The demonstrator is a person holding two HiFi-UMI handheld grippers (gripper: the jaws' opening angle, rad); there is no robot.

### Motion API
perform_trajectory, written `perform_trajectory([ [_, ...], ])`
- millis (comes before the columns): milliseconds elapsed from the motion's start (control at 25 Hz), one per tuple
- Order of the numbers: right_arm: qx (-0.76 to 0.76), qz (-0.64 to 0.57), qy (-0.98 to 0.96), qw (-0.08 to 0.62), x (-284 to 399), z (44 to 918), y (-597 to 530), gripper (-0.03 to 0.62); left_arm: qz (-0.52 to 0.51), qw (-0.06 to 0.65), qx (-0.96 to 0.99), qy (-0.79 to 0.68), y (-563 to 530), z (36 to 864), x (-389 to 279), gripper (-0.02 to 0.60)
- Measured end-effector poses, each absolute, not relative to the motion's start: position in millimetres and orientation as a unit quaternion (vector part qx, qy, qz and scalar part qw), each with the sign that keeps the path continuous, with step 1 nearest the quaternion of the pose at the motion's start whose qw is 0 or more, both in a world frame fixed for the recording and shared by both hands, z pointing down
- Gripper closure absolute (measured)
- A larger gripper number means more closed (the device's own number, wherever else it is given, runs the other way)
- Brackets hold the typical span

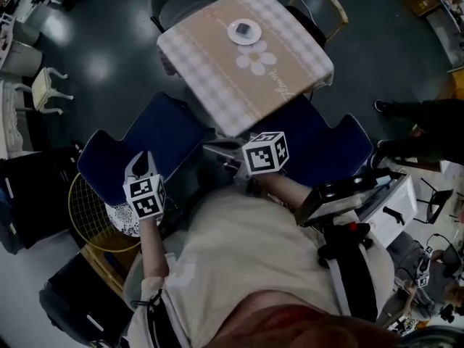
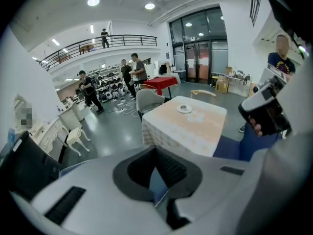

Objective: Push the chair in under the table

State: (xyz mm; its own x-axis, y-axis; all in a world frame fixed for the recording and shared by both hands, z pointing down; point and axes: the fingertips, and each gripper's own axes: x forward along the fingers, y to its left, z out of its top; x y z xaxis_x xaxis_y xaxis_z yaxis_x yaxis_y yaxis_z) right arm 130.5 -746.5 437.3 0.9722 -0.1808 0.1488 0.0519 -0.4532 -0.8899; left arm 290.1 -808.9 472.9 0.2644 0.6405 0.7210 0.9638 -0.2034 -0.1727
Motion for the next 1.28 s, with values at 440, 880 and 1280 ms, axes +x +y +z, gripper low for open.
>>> perform_trajectory([
  [440,-0.843,-0.123,0.01,0.524,156,444,-735,0.582,-0.271,0.314,-0.779,-0.471,-860,473,384,0.574],
  [880,-0.846,-0.177,0.034,0.502,242,440,-769,0.582,-0.304,0.288,-0.825,-0.379,-960,483,497,0.574],
  [1280,-0.842,-0.218,0.049,0.492,290,455,-801,0.582,-0.359,0.262,-0.83,-0.336,-1023,533,539,0.572],
])
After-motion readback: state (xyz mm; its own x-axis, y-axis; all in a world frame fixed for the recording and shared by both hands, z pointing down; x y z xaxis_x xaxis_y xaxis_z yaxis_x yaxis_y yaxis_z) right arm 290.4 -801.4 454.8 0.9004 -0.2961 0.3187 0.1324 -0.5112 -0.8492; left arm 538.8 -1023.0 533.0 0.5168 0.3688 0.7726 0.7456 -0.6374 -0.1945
